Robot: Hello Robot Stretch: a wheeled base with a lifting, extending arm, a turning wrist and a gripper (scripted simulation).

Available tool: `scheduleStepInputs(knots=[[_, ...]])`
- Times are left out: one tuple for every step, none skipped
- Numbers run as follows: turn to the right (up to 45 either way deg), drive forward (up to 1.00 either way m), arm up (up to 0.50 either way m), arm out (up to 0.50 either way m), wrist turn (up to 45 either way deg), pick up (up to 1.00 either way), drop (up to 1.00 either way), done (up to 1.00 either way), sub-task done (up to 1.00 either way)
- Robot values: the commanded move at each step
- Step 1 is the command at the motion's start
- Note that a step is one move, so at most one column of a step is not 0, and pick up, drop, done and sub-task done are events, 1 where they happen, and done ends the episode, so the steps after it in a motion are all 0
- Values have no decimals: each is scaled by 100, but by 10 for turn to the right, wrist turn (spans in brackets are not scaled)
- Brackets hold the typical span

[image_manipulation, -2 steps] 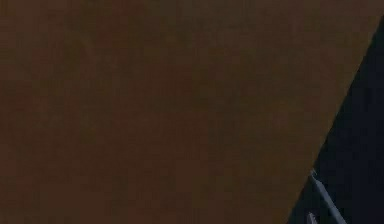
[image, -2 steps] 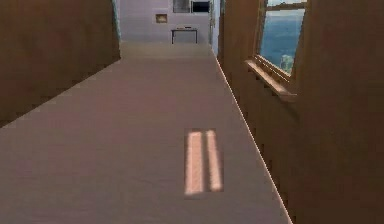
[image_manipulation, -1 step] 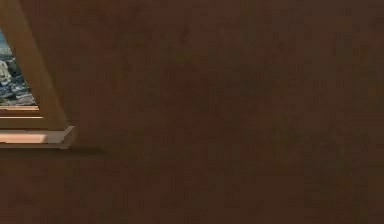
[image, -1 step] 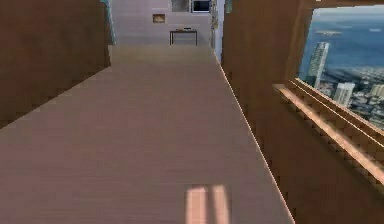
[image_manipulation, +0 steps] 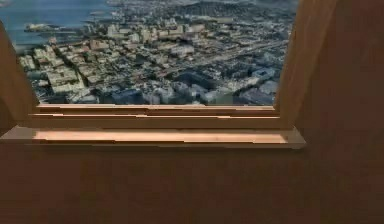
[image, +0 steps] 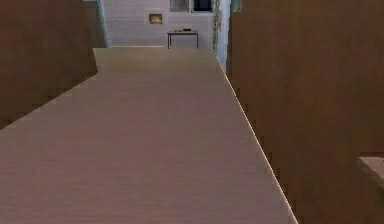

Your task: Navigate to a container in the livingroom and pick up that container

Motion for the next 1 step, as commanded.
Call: scheduleStepInputs(knots=[[0,100,0,0,0,0,0,0,0]])
